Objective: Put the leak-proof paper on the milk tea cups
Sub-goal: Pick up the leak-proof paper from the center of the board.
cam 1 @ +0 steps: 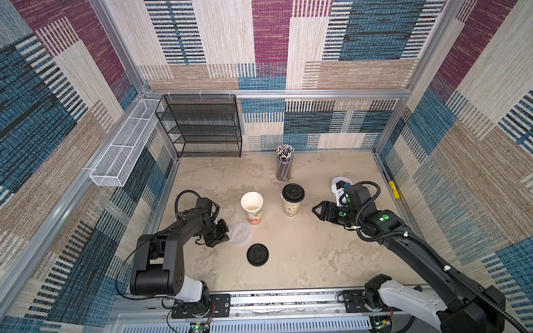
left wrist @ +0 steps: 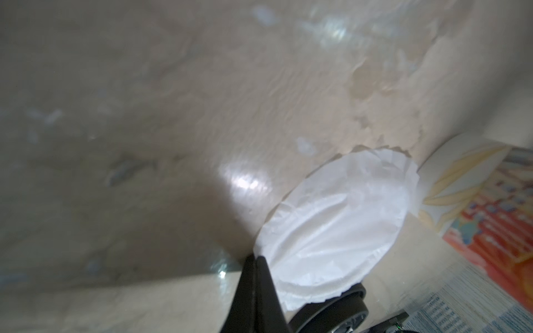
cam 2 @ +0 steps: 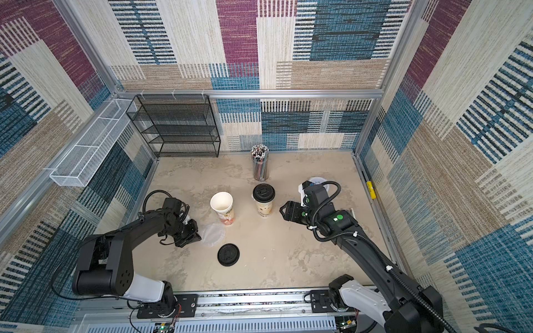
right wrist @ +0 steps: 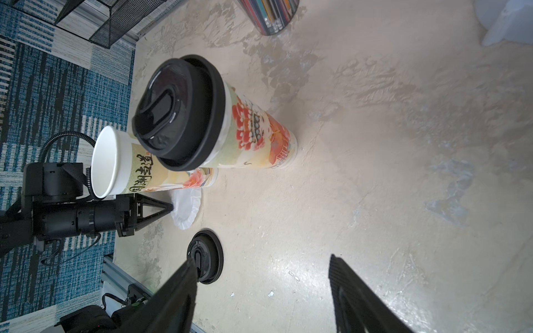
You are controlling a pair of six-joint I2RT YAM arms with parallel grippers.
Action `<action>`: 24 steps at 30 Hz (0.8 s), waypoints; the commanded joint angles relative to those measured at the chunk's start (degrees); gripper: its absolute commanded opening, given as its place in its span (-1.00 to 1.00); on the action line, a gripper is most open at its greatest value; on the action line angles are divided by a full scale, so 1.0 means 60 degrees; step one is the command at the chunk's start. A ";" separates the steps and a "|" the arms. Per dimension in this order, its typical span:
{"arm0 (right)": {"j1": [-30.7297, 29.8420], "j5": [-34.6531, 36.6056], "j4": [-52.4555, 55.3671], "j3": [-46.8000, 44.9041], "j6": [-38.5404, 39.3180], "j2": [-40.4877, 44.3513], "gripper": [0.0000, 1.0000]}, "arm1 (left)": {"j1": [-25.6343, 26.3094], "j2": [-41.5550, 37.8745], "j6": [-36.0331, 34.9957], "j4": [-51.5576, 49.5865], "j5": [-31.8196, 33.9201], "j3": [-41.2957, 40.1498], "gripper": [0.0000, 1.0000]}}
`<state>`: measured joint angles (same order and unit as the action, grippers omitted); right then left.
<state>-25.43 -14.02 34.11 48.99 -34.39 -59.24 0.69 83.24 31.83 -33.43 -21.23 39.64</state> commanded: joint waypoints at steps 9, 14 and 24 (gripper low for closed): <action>0.0005 -0.0472 -0.0512 -0.0239 -0.0171 0.0104 0.48 | 0.0736 -0.3564 0.2313 -0.1233 0.1249 -0.1394 -1.00; 0.0005 -0.0534 -0.0571 -0.0299 -0.0200 0.0118 0.48 | 0.0735 -0.4541 0.2609 -0.1507 0.1556 -0.1923 -1.00; 0.0006 -0.0622 -0.0499 -0.0211 -0.0127 0.0111 0.48 | 0.0779 -0.5406 0.2944 -0.1948 0.1226 -0.1633 -1.00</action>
<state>-25.41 -16.78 32.40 47.31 -35.09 -58.76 5.37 52.56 48.29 -42.89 -13.89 27.99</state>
